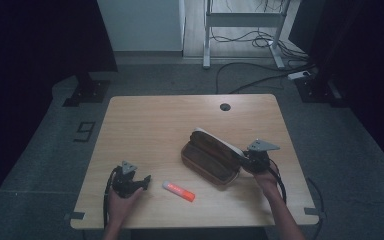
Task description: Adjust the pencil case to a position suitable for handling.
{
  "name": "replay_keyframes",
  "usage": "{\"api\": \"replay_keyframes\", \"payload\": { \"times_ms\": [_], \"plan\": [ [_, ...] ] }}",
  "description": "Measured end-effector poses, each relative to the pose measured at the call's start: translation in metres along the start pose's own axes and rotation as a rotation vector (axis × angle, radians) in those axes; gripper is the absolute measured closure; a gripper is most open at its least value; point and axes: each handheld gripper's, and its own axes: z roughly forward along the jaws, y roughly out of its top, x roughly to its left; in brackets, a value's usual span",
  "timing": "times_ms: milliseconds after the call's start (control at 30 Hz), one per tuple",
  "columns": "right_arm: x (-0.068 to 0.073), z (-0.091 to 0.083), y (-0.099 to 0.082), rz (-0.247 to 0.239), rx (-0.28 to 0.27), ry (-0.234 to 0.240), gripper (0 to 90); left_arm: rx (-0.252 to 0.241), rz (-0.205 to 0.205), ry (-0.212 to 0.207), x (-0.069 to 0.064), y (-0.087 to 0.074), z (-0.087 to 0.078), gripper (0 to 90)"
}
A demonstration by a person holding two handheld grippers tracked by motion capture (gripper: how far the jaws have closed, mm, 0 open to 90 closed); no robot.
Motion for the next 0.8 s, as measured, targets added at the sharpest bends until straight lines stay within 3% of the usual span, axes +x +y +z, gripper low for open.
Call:
{"api": "replay_keyframes", "payload": {
  "times_ms": [333, 567, 800],
  "plan": [
    [-0.001, -0.002, 0.000, -0.005, -0.009, -0.011, 70.0, 0.000, 0.000, 0.000, 0.000, 0.000, 0.000, 22.7],
    [0.003, -0.003, -0.002, -0.029, -0.002, -0.045, 54.6, 0.000, 0.000, 0.000, 0.000, 0.000, 0.000, 22.7],
    [0.007, -0.015, 0.002, 0.003, -0.046, -0.120, 36.3, 0.000, 0.000, 0.000, 0.000, 0.000, 0.000, 22.7]
  ]
}}
